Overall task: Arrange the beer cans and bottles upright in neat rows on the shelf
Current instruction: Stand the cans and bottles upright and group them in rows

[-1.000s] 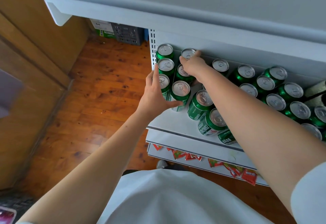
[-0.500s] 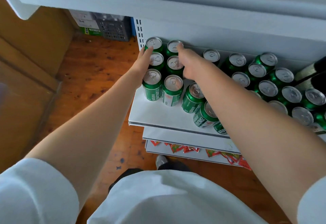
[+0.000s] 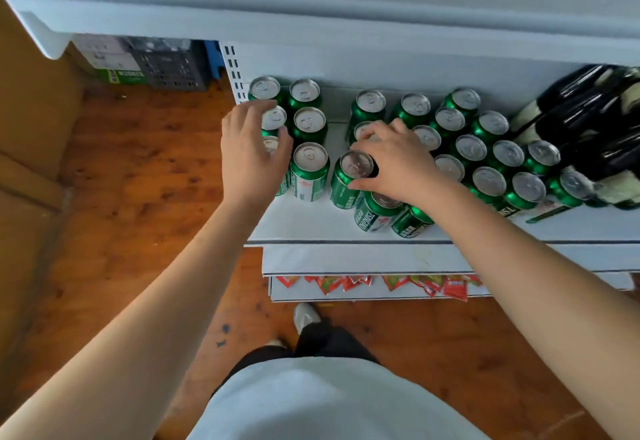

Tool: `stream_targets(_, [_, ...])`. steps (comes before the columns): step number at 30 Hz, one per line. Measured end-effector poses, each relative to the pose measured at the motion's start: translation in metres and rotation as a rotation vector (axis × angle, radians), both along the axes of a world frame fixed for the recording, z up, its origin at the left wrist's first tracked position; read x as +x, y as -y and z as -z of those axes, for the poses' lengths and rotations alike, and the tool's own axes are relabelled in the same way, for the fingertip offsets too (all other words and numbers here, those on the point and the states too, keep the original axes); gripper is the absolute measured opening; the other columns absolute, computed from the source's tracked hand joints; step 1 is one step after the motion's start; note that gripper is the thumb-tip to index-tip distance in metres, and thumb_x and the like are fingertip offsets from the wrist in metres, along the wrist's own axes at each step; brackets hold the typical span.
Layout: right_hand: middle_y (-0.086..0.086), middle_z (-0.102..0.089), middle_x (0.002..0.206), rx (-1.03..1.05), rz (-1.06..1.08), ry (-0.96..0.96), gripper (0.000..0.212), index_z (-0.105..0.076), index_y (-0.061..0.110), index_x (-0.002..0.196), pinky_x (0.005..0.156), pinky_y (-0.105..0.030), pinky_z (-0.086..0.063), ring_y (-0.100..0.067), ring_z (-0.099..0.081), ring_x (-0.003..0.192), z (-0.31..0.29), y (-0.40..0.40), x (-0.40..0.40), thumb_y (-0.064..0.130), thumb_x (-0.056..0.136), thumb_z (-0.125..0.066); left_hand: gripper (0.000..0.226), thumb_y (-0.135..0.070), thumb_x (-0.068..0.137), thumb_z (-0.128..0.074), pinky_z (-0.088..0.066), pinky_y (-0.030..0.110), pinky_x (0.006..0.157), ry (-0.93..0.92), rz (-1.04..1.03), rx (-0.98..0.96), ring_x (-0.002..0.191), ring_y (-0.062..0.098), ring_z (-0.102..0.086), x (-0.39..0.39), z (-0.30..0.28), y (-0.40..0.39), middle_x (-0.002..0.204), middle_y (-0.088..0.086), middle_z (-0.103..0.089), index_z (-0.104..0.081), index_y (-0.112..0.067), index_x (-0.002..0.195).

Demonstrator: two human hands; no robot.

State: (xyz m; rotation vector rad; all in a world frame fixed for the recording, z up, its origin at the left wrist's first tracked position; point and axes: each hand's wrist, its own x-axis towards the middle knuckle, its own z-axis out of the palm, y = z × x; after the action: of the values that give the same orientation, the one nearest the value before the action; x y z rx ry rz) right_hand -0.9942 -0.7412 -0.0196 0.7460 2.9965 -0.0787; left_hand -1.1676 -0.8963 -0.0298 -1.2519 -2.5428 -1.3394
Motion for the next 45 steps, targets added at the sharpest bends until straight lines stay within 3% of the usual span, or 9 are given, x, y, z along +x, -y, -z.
stream_targets(3, [0.001, -0.050, 0.133, -0.055, 0.037, -0.062, 0.064, -0.060, 0.030, 0.129, 0.090, -0.040, -0.040, -0.028, -0.045, 0.110, 0.004, 0.002, -0.003, 0.067, 0.077, -0.063, 0.044, -0.029, 0.088, -0.059, -0.035, 0.040, 0.105, -0.271, 0.195, -0.106, 0.130, 0.026, -0.042, 0.030, -0.001, 0.001, 0.132, 0.003, -0.055, -0.056, -0.015, 0.129])
stream_targets(8, [-0.013, -0.061, 0.119, -0.140, 0.457, -0.291, 0.056, -0.053, 0.009, 0.128, 0.086, -0.039, -0.048, -0.031, -0.057, 0.108, -0.002, -0.038, 0.000, 0.051, 0.093, -0.054, 0.060, -0.042, 0.083, -0.064, -0.026, 0.050, 0.113, -0.359, 0.305, -0.311, 0.135, 0.031, -0.038, 0.054, 0.012, -0.016, 0.133, 0.004, -0.056, -0.050, -0.017, 0.135])
stream_targets(12, [-0.018, -0.058, 0.120, -0.203, 0.532, -0.246, 0.065, -0.050, 0.002, 0.123, 0.081, -0.037, -0.045, -0.035, -0.056, 0.110, -0.014, -0.066, -0.041, 0.055, 0.087, -0.061, 0.063, -0.045, 0.078, -0.072, -0.020, 0.058, 0.115, -0.469, 0.386, -0.454, 0.133, 0.034, -0.040, 0.060, 0.023, -0.031, 0.130, 0.003, -0.059, -0.053, -0.021, 0.133])
stream_targets(17, [-0.014, -0.058, 0.125, -0.166, 0.479, 0.028, 0.069, -0.057, 0.004, 0.121, 0.077, -0.030, -0.043, -0.031, -0.057, 0.114, -0.005, -0.082, -0.085, 0.055, 0.076, -0.072, 0.060, -0.045, 0.069, -0.080, -0.023, 0.058, 0.112, -0.505, 0.331, -0.429, 0.122, 0.032, -0.049, 0.060, 0.033, -0.042, 0.112, 0.002, -0.066, -0.059, -0.019, 0.120])
stream_targets(25, [-0.015, -0.060, 0.121, -0.243, 0.358, -0.014, 0.079, -0.054, 0.001, 0.120, 0.081, -0.032, -0.047, -0.031, -0.058, 0.112, -0.001, -0.077, -0.115, 0.060, 0.073, -0.075, 0.069, -0.050, 0.070, -0.076, -0.020, 0.053, 0.114, -0.471, 0.227, -0.419, 0.124, 0.027, -0.046, 0.067, 0.038, -0.043, 0.119, 0.000, -0.064, -0.054, -0.018, 0.127])
stream_targets(29, [-0.018, -0.061, 0.117, -0.228, 0.311, -0.036, 0.070, -0.056, 0.002, 0.116, 0.084, -0.037, -0.046, -0.034, -0.058, 0.109, -0.013, -0.075, -0.095, 0.063, 0.082, -0.063, 0.069, -0.057, 0.072, -0.071, -0.017, 0.053, 0.115, -0.458, 0.148, -0.402, 0.127, 0.029, -0.043, 0.069, 0.039, -0.039, 0.126, 0.000, -0.059, -0.056, -0.021, 0.129])
stream_targets(36, [-0.013, -0.055, 0.089, -0.190, 0.167, 0.301, 0.077, -0.062, -0.003, 0.107, 0.062, -0.029, -0.037, -0.028, -0.051, 0.080, -0.018, -0.064, -0.054, 0.069, 0.079, -0.059, 0.063, -0.058, 0.070, -0.068, -0.021, 0.059, 0.112, -0.375, -0.023, -0.393, 0.130, 0.038, -0.037, 0.084, 0.050, -0.036, 0.140, 0.012, -0.048, -0.063, -0.020, 0.120])
stream_targets(41, [-0.011, -0.056, 0.091, -0.188, 0.191, 0.097, 0.071, -0.061, 0.003, 0.100, 0.062, -0.030, -0.039, -0.026, -0.056, 0.082, -0.016, -0.060, -0.070, 0.068, 0.072, -0.068, 0.063, -0.060, 0.068, -0.074, -0.021, 0.056, 0.111, -0.338, -0.021, -0.415, 0.130, 0.036, -0.034, 0.080, 0.046, -0.037, 0.140, 0.010, -0.045, -0.064, -0.026, 0.120])
stream_targets(45, [-0.004, -0.051, 0.069, -0.246, 0.176, 0.095, 0.068, -0.048, 0.005, 0.070, 0.060, -0.029, -0.036, -0.024, -0.053, 0.074, -0.019, -0.059, -0.072, 0.072, 0.077, -0.059, 0.065, -0.062, 0.068, -0.074, -0.022, 0.053, 0.109, -0.310, -0.030, -0.437, 0.130, 0.037, -0.034, 0.078, 0.043, -0.037, 0.141, 0.011, -0.044, -0.063, -0.029, 0.124])
